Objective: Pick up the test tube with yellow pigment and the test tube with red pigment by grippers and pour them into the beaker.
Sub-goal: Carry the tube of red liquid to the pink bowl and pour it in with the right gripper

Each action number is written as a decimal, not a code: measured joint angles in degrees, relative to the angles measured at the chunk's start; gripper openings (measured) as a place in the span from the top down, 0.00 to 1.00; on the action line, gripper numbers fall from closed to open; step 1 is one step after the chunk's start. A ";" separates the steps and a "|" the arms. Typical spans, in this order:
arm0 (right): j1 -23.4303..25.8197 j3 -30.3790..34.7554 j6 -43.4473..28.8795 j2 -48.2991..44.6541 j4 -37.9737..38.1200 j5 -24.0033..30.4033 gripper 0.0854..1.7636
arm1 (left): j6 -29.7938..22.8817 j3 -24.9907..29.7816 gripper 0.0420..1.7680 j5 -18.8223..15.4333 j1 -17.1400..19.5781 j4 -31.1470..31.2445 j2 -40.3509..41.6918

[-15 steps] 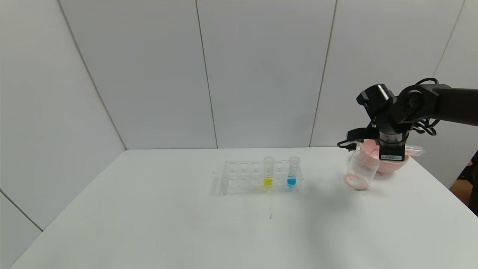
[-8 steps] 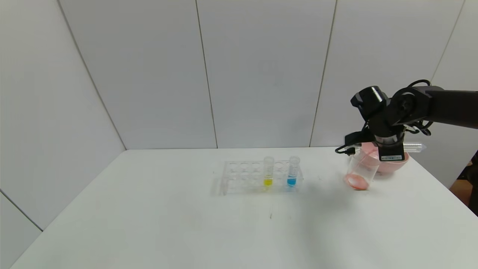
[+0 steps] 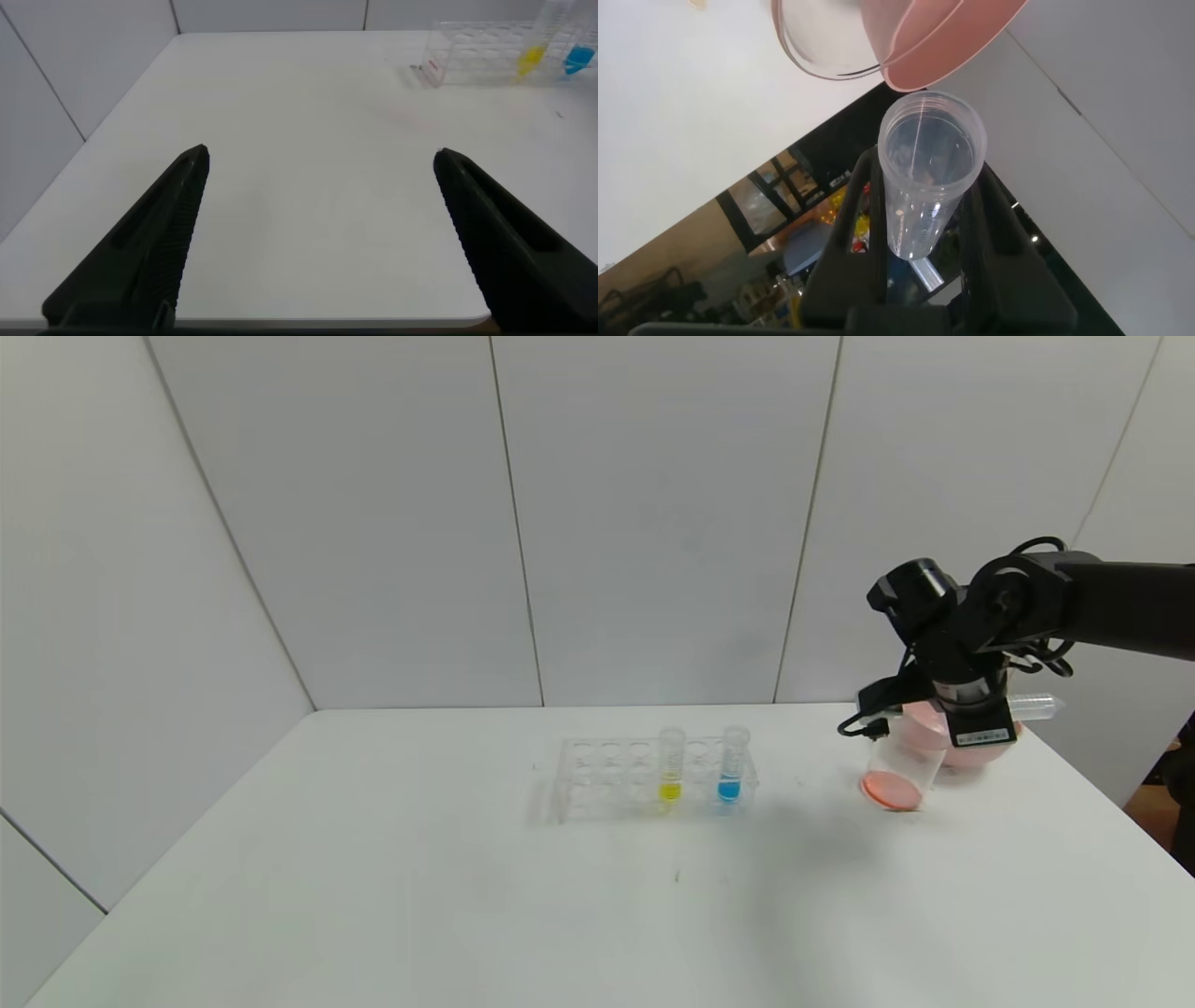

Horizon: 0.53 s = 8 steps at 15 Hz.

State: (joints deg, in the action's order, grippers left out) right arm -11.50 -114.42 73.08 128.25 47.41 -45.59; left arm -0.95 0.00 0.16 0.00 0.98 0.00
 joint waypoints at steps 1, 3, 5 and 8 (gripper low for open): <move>-0.13 0.00 0.07 0.00 -0.04 -0.02 0.75 | 0.00 0.00 0.03 0.00 0.00 0.00 0.00; -0.44 0.00 0.10 -0.10 -0.17 -0.04 0.75 | 0.00 0.00 0.03 0.00 0.00 0.00 0.00; -0.44 0.00 0.43 -0.22 -0.44 -1.27 0.75 | 0.00 0.00 0.03 -0.02 0.00 0.00 0.00; -0.44 -0.02 0.49 -0.49 -0.52 -1.89 0.75 | 0.00 0.00 0.03 0.00 0.00 -0.02 0.00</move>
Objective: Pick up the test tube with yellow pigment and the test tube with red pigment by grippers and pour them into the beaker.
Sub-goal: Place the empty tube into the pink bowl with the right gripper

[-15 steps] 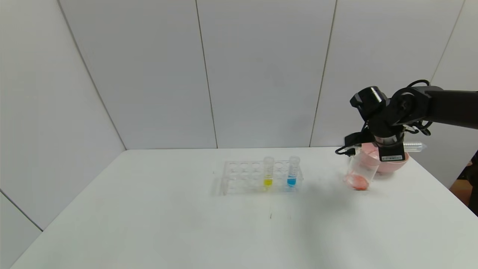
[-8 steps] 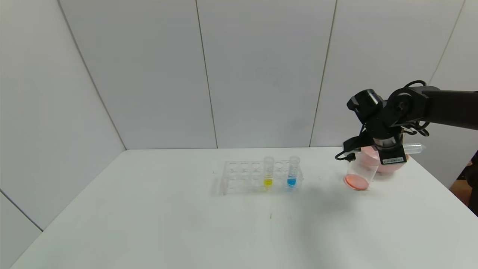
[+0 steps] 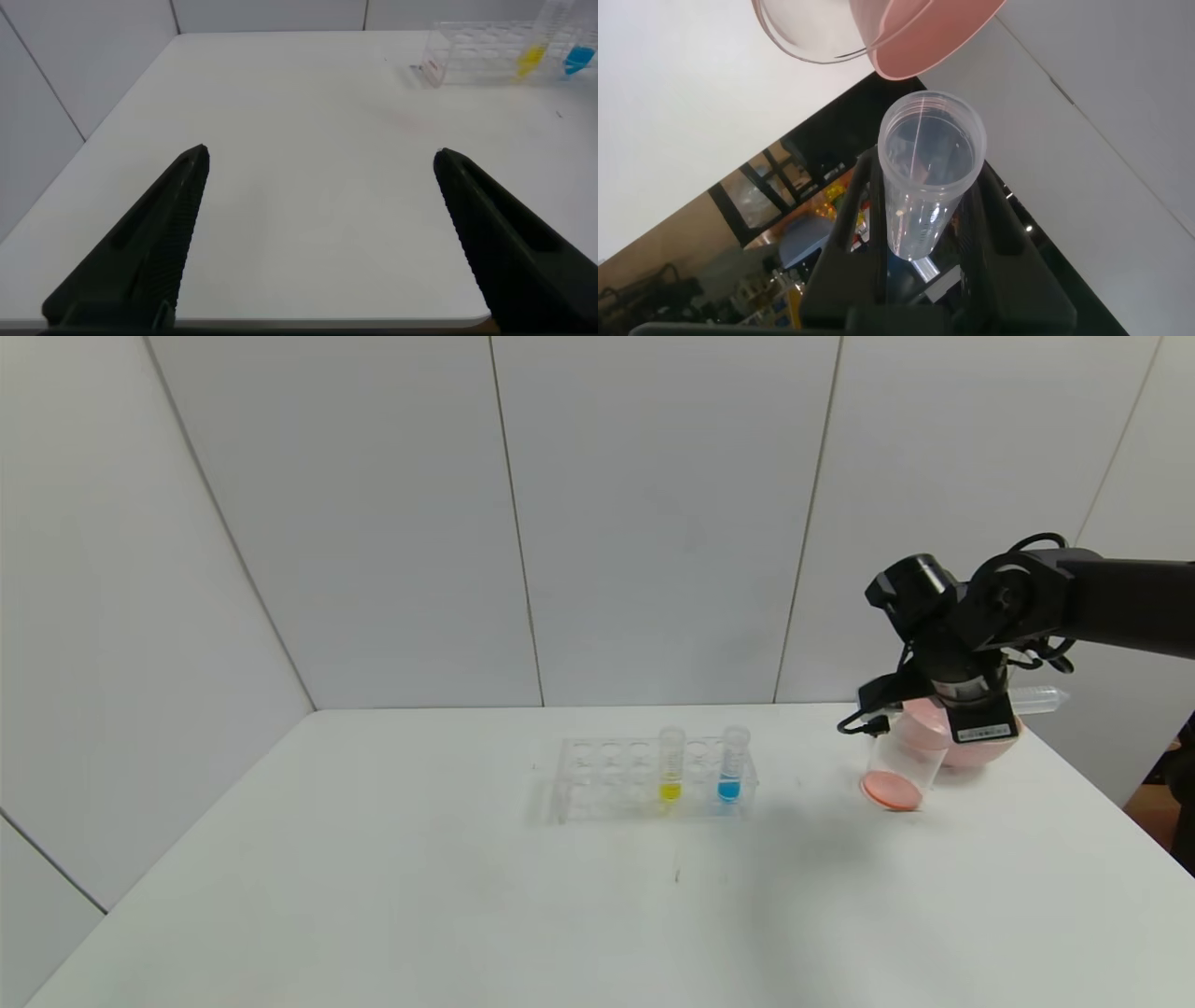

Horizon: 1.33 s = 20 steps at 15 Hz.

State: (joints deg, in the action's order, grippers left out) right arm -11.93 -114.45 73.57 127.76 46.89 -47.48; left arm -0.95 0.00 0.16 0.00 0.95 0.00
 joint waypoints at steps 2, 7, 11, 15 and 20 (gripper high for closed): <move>0.09 0.02 -0.17 -0.28 -0.06 0.00 0.75 | 0.00 0.00 0.03 0.00 0.00 0.02 0.00; 1.74 0.26 -2.71 -2.97 -2.11 10.26 0.75 | 0.00 0.00 0.03 0.00 0.00 0.02 0.00; 4.97 0.85 -16.94 -6.92 -2.44 19.48 0.75 | 0.00 0.00 0.03 0.00 0.00 0.02 0.00; 8.24 1.29 -39.94 -9.79 -2.71 35.19 0.75 | 0.00 0.00 0.03 -0.02 0.00 0.02 0.00; 18.24 4.44 -47.06 -15.43 -2.72 53.86 0.75 | 0.02 0.00 0.03 0.00 0.00 0.02 0.00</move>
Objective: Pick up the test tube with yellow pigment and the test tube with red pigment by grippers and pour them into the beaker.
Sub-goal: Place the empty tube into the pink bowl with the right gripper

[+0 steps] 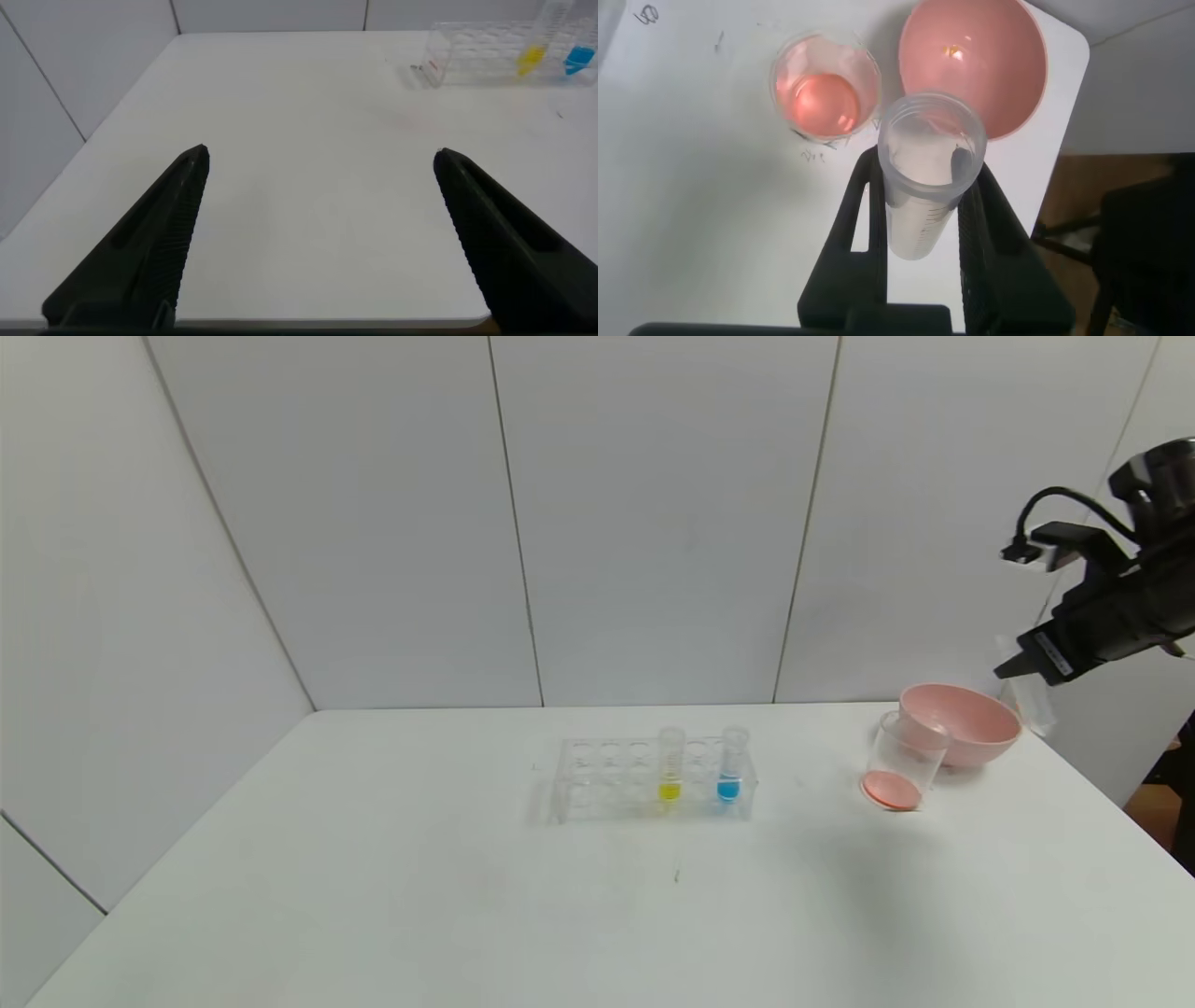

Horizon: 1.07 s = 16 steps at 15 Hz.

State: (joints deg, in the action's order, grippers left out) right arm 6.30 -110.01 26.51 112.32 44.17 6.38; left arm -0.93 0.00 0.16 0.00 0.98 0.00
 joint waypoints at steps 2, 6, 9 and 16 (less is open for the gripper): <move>4.30 3.12 -0.13 -2.62 -0.68 5.89 0.75 | -0.02 0.00 0.03 0.00 0.00 0.00 0.00; 10.34 12.52 -2.18 -7.09 -14.88 13.96 0.75 | 0.00 0.00 0.03 0.00 0.00 0.00 0.00; 11.47 21.22 -8.05 -9.07 -30.38 15.06 0.75 | -0.02 0.00 0.03 0.00 0.00 0.00 0.00; 8.74 34.02 -17.93 -6.10 -60.67 15.13 0.75 | -0.02 0.00 0.03 0.00 0.00 0.00 0.00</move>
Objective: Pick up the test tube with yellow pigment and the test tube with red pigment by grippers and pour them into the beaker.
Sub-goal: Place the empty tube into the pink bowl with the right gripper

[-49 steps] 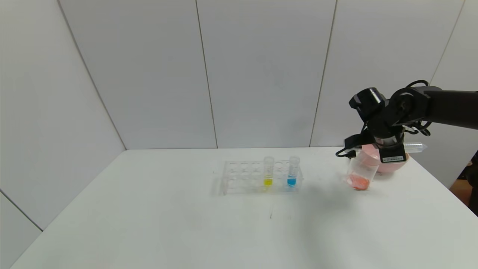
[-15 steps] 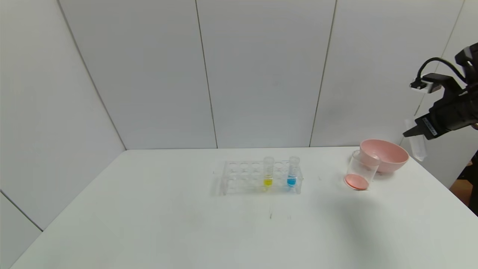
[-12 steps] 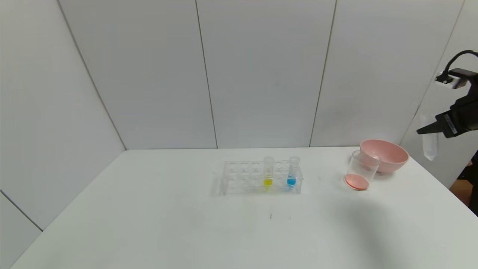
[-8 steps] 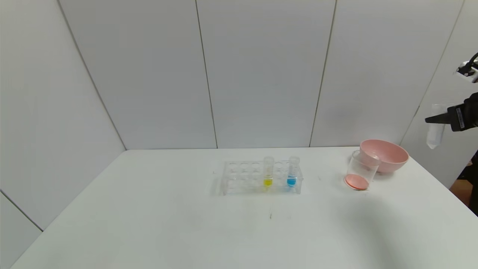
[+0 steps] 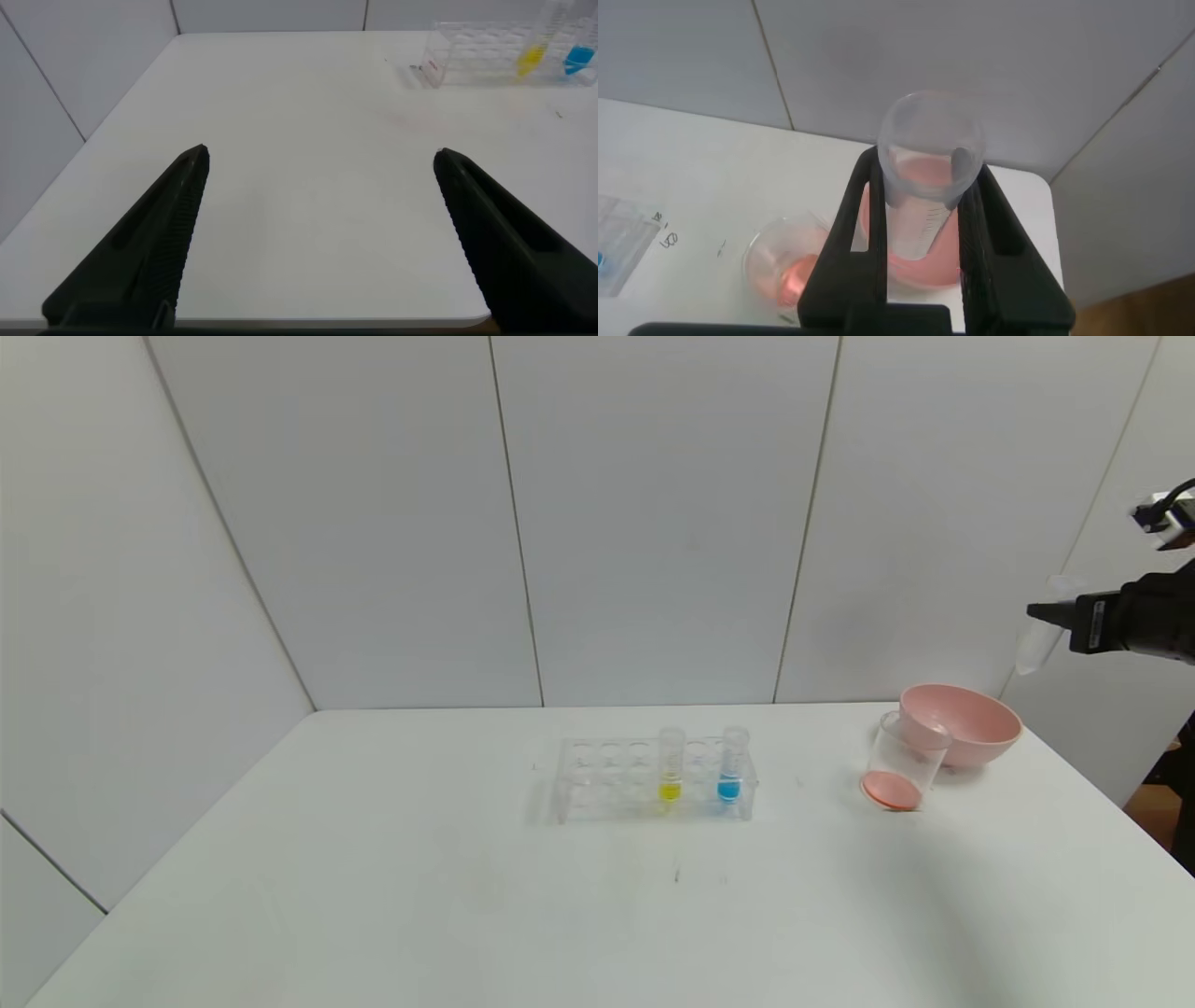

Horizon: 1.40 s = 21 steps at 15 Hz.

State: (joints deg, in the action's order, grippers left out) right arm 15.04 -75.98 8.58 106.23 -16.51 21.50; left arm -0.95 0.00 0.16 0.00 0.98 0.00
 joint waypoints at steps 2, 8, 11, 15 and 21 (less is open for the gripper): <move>-1.51 1.56 -0.60 2.97 -5.63 -1.41 0.75 | 0.00 0.00 0.03 0.00 0.00 0.00 0.00; -3.91 -3.51 -2.10 13.95 -8.45 -8.18 0.75 | 0.00 0.00 0.03 0.00 0.00 0.00 0.00; -3.75 -9.02 -3.90 19.52 -8.45 -10.69 0.75 | 0.00 0.00 0.03 0.00 0.00 0.00 0.00; -3.12 -13.21 -4.27 24.53 -8.42 -11.74 0.75 | 0.00 0.00 0.03 0.00 0.00 0.00 0.00; -3.28 -13.98 -4.29 26.36 -8.36 -11.69 0.75 | 0.00 0.00 0.03 0.00 0.00 0.00 0.00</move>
State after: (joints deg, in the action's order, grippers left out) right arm 11.76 -89.97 4.29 132.58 -24.87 9.81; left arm -0.95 0.00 0.16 0.00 0.98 0.00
